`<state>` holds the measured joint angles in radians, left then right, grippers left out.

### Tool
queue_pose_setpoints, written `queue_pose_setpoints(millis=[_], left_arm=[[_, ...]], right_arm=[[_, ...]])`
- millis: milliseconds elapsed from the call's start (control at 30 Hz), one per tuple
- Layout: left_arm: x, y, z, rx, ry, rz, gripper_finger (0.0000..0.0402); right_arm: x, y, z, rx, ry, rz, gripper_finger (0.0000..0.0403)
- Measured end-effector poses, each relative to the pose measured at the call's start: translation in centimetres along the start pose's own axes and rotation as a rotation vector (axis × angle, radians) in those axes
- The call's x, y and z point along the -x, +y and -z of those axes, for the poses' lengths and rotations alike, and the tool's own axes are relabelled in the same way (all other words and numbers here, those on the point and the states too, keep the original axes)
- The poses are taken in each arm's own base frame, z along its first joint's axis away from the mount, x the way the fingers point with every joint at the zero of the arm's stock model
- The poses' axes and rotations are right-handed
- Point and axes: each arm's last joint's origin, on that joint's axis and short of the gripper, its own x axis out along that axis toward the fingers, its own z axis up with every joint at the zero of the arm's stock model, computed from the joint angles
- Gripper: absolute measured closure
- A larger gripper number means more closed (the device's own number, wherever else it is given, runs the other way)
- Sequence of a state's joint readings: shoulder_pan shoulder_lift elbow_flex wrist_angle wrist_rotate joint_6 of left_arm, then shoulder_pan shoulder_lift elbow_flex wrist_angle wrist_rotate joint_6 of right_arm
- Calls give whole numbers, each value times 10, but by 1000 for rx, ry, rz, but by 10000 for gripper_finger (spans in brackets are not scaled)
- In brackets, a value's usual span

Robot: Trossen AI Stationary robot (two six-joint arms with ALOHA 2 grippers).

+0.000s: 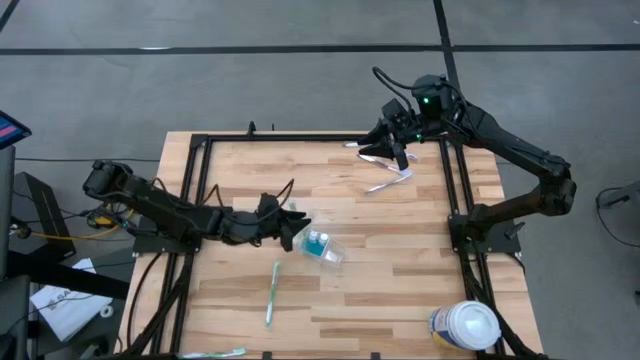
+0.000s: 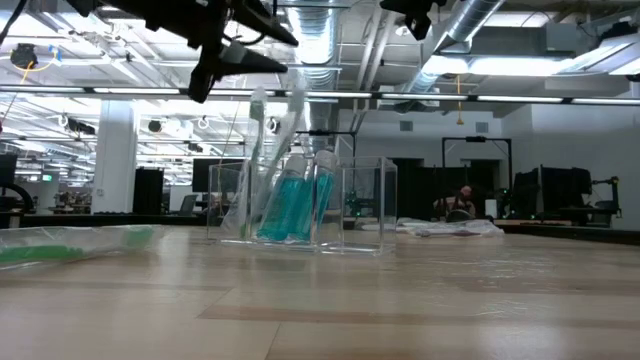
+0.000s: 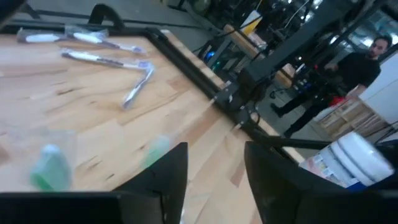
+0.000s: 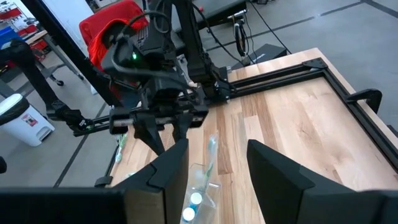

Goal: Pick & Place toothbrushing station
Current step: Put the green toothbrush into the transparent organizer

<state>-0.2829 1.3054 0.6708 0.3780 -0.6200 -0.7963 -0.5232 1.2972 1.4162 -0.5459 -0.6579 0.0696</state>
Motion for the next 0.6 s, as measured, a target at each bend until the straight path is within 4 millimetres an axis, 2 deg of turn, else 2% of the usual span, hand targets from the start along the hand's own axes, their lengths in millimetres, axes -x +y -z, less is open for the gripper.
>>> queue_pose_setpoints(millis=[333, 467, 600], left_arm=[[29, -4, -34, 39, -85, 31, 240], [42, 7, -37, 66, -11, -41, 258], [56, 23, -33, 104, 136, -130, 273]], right_arm=[[0, 0, 0, 2, 0, 0, 249], [0, 0, 0, 2, 0, 0, 249], [0, 0, 0, 1, 0, 0, 249]])
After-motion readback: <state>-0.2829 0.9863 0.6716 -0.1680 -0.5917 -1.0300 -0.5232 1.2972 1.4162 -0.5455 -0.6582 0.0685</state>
